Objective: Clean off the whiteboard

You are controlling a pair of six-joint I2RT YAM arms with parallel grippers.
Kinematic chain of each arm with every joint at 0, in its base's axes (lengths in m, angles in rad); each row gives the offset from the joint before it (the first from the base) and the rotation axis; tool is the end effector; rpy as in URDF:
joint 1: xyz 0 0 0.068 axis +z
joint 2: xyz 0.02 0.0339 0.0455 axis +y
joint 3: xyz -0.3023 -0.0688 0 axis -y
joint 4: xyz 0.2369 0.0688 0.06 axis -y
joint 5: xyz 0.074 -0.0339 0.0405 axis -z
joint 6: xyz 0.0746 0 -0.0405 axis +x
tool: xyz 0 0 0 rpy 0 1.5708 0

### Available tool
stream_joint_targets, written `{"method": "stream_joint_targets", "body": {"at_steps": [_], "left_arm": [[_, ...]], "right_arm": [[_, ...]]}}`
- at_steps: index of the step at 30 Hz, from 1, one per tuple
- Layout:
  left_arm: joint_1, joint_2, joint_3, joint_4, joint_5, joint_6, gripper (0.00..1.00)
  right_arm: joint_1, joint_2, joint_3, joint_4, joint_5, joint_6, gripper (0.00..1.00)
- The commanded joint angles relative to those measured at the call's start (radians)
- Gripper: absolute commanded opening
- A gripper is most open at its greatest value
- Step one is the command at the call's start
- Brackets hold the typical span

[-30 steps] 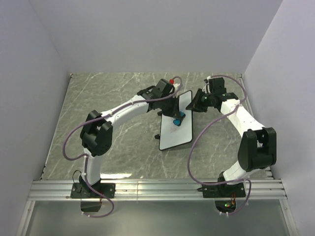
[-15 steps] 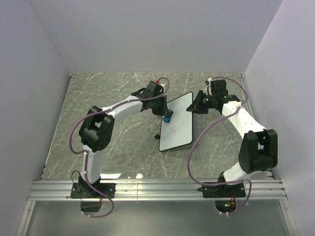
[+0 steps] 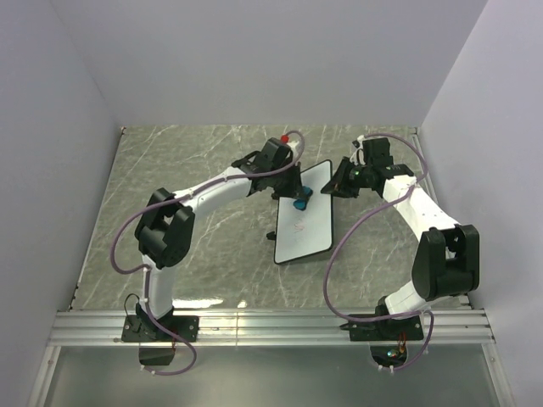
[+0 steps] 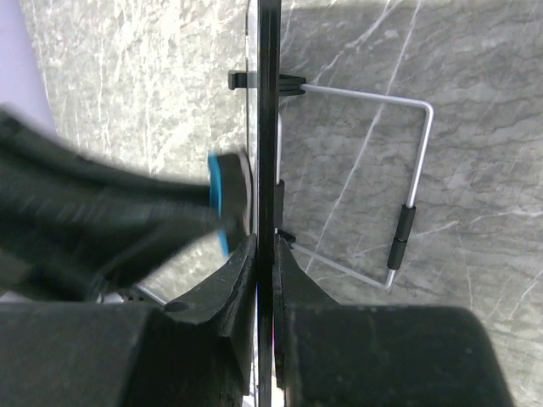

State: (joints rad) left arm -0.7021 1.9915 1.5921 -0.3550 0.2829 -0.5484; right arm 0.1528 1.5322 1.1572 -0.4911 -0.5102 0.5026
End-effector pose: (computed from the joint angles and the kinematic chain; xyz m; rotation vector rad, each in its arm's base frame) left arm 0.3616 -0.3331 0.2529 0.3431 2.4641 -0.9153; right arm 0.3313 0.0879 0.2787 0.1978 2.4892 0.9079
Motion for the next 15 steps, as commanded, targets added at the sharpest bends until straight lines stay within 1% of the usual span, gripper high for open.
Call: {"method": "stream_joint_targets", "body": {"at_steps": [1,3,6,9,12,15], "left_arm": [[-0.077,-0.025,0.089,0.079,0.15,-0.044,0.0],[-0.074,0.013,0.147,0.053,0.145,-0.039,0.0],[-0.07,0.049,0.149,0.034,0.116,-0.054,0.0],[-0.04,0.067,0.082,0.05,0.081,-0.079,0.0],[0.001,0.099,-0.001,0.079,0.105,-0.111,0.0],[0.047,0.133,-0.063,0.064,0.11,-0.11,0.0]], "right_arm": [[0.056,-0.007,-0.02,-0.02,-0.047,-0.082,0.0],[0.06,-0.01,-0.024,-0.015,-0.05,-0.079,0.0],[0.062,-0.012,-0.021,-0.018,-0.047,-0.079,0.0],[0.062,-0.02,-0.016,-0.02,-0.042,-0.078,0.0],[0.062,-0.029,-0.016,-0.02,-0.039,-0.075,0.0],[0.06,-0.033,-0.016,-0.018,-0.033,-0.07,0.0]]}}
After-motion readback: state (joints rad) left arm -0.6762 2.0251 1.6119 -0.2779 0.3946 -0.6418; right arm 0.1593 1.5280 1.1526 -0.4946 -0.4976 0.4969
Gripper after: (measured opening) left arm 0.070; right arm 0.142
